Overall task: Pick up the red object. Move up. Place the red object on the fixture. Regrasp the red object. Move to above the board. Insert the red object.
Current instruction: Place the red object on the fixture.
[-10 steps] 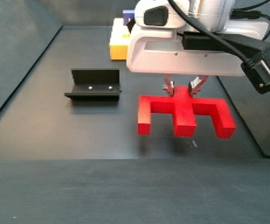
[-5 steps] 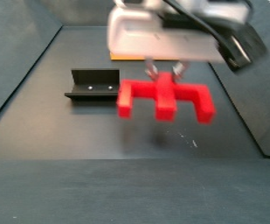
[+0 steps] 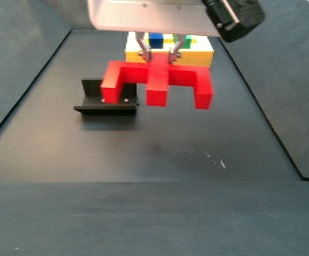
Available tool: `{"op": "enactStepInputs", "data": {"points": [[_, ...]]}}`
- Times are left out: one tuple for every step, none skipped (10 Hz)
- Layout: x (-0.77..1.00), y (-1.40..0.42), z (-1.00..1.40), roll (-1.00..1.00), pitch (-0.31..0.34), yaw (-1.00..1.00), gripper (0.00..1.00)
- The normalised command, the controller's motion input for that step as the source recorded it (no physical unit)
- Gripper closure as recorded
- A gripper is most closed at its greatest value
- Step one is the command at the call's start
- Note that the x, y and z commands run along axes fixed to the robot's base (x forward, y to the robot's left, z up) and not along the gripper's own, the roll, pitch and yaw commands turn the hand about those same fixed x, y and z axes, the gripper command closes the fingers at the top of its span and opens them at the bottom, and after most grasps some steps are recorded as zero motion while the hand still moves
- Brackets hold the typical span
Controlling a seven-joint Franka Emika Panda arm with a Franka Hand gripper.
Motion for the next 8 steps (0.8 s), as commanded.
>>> {"op": "enactStepInputs", "data": {"points": [[0.85, -0.14, 0.17, -0.46, -0.009, 0.00, 1.00], [0.87, -0.10, 0.14, -0.53, 0.000, 0.00, 1.00], [0.89, -0.05, 0.13, -0.59, 0.000, 0.00, 1.00], [0.89, -0.04, 0.12, -0.61, 0.000, 0.00, 1.00], [0.78, -0.04, 0.18, -0.77, 0.000, 0.00, 1.00], [0.74, -0.01, 0.22, -0.83, 0.000, 0.00, 1.00], [0.76, 0.00, 0.22, -0.83, 0.000, 0.00, 1.00], [0.81, -0.02, 0.15, -0.77, 0.000, 0.00, 1.00]]}}
